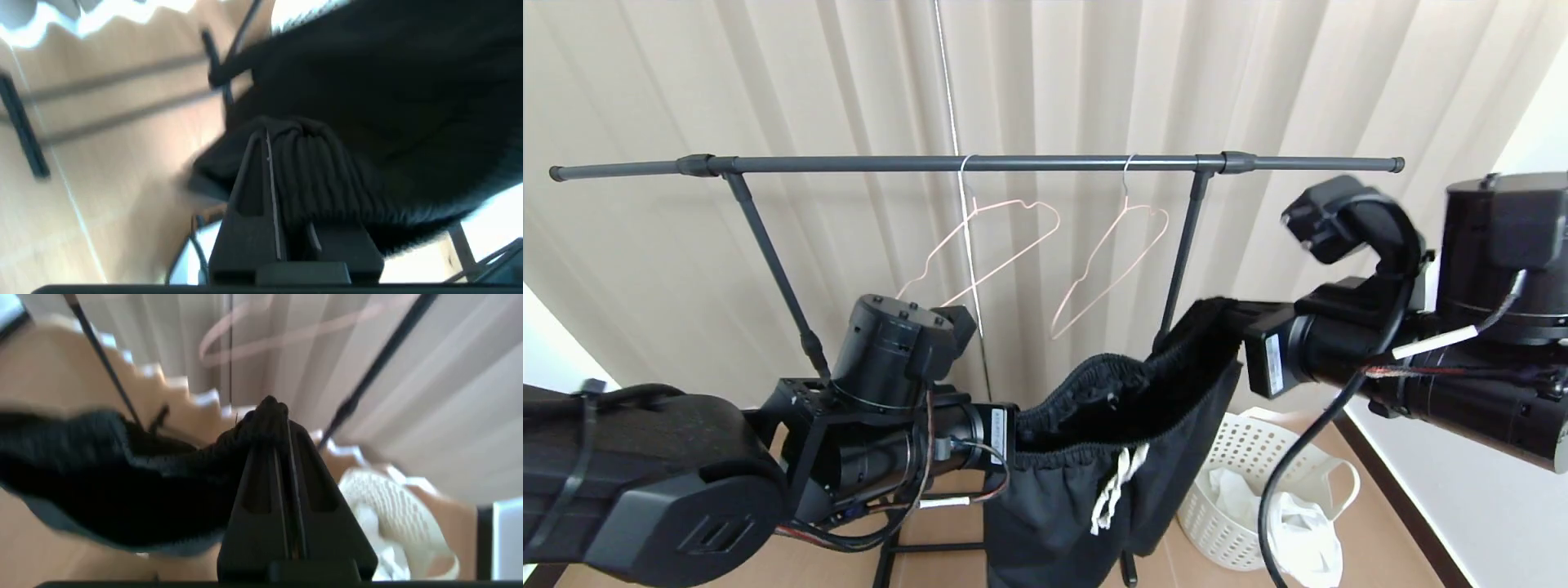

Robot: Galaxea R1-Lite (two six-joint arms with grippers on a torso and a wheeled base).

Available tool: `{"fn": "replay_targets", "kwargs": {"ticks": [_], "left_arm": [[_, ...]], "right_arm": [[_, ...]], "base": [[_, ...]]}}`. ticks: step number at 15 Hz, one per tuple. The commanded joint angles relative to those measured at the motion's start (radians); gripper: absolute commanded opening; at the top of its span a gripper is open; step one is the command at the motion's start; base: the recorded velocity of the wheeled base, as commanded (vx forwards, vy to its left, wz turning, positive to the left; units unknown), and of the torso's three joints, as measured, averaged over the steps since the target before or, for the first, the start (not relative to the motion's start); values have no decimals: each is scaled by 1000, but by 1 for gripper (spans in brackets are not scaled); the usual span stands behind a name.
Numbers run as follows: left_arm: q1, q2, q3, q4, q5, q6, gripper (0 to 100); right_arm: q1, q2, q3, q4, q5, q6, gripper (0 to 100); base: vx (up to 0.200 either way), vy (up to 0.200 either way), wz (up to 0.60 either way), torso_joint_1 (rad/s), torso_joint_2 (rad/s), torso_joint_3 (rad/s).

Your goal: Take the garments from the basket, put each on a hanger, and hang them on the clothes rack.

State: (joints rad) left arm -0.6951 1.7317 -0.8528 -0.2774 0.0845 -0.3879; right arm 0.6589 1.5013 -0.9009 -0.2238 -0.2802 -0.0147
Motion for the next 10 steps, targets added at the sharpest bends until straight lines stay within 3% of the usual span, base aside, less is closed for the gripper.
{"fn": "replay_targets", "kwargs": {"ticks": [1,4,7,10], "left_arm": [[6,-55,-92,89,3,11,0],[3,-54,-189,224,29,11,0],[6,-58,-193,267,72,12,0],[54,-90,-192,345,90,12,0]], "right_arm": [[-32,-13,11,81,19,-1,0],[-36,8,16,169,38,-18,0],[-59,5,13,166,38,-16,0],[-145,19,3,161,38,-18,0]], "base": [[0,0,0,0,0,0],[0,0,0,0,0,0],[0,0,0,0,0,0],[0,0,0,0,0,0]]}}
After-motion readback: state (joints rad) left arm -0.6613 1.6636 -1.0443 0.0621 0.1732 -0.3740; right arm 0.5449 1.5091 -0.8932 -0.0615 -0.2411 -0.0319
